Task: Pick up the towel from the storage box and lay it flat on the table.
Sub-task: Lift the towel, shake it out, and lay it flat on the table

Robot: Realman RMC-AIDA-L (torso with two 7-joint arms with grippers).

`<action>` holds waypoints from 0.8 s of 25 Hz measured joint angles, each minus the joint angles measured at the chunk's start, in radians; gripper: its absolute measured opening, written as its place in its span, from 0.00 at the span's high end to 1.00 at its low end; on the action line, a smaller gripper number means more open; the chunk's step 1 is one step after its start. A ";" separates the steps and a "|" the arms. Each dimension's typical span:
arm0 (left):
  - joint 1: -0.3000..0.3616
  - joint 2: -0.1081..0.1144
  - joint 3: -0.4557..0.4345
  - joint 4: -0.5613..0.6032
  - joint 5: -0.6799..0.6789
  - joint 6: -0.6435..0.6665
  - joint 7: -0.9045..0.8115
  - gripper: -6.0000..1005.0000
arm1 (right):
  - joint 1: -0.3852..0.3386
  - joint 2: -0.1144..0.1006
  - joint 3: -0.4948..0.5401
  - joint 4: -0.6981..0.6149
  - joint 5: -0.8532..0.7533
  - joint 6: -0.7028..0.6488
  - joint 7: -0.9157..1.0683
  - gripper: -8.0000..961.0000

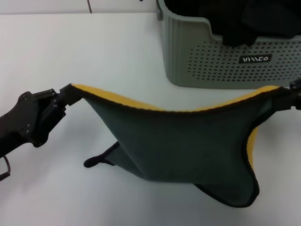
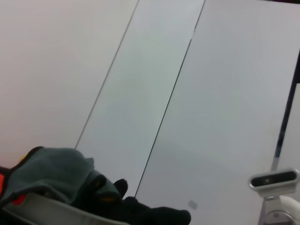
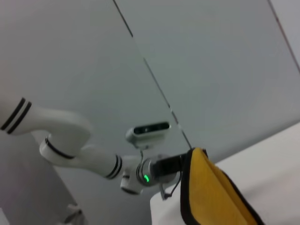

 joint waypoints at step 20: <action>-0.018 0.061 0.000 0.064 0.066 0.003 -0.052 0.96 | 0.141 0.038 -0.004 -0.316 -0.321 -0.019 0.287 0.97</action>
